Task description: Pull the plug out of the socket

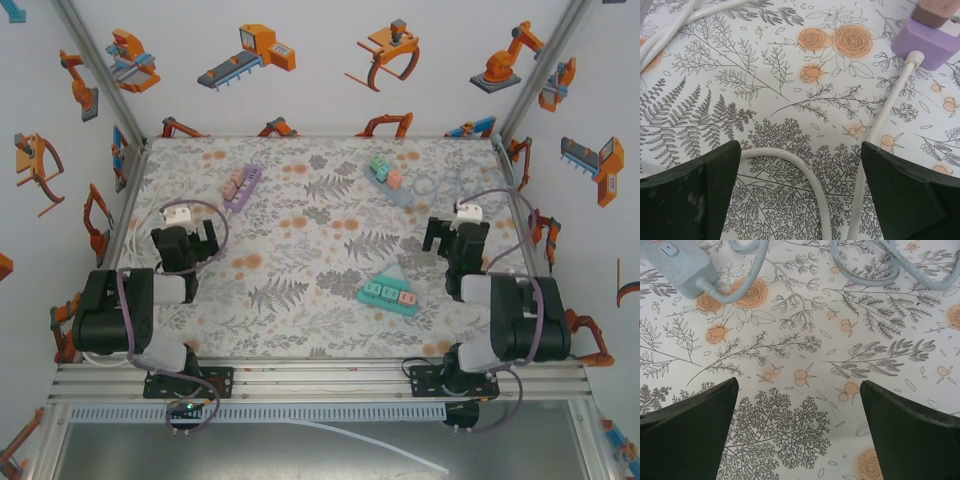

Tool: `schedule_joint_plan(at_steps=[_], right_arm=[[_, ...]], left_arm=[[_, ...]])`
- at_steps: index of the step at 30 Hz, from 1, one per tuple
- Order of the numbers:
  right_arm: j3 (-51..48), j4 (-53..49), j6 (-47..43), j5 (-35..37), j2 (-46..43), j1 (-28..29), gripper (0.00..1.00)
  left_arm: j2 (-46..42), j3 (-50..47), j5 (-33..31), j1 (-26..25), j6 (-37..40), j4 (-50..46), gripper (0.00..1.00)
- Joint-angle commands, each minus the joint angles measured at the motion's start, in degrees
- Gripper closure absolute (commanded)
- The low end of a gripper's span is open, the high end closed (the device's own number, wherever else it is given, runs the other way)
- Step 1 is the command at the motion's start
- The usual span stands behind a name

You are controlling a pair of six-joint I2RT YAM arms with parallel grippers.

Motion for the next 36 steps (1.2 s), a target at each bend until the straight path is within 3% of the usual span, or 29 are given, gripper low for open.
schedule_joint_plan(at_steps=[1,4,7,11,14,16,18,23,27,36], right_arm=[[1.37,-10.76,5.04,5.72,-13.67,-0.26,0.01],[6.16,-30.78,16.27,6.43,-26.41,-0.16,0.06],[12.58,-50.78,26.3,0.58,-33.51,-0.02,0.12],[21.31,-72.28,30.06,-13.09,-32.29,0.03,0.12],[25.72,-82.04,28.61,-22.87,-26.86,0.44,0.12],[26.52,-83.8,29.02,-24.48,-25.17,1.64,0.11],[24.74,-82.83,30.57,-21.33,-25.81,2.82,0.11],[19.09,-82.7,33.82,-15.24,-29.27,2.92,0.1],[13.95,-82.64,34.13,-13.88,-33.48,2.8,0.11],[6.56,-73.54,33.21,-27.11,-31.29,2.82,0.29]], left_arm=[[-7.97,-2.26,-2.18,-0.62,-0.65,0.57,0.03],[-21.48,1.15,-6.68,-2.88,-3.7,-17.04,0.03],[-32.09,9.19,-7.36,-5.37,-15.58,-39.7,0.03],[-33.58,21.44,4.95,-10.19,-30.62,-59.47,0.02],[-27.62,28.39,12.67,-17.39,-33.22,-64.62,0.0],[-22.11,32.82,18.4,-22.99,-32.3,-65.54,0.02],[-14.53,37.5,23.63,-28.77,-31.75,-64.98,0.02],[3.81,48.38,22.67,-43.06,-28.4,-62.14,0.06],[15.18,54.78,23.45,-47.7,-27.22,-59.0,0.08],[28.67,65.02,29.3,-50.89,-26.67,-58.63,0.15]])
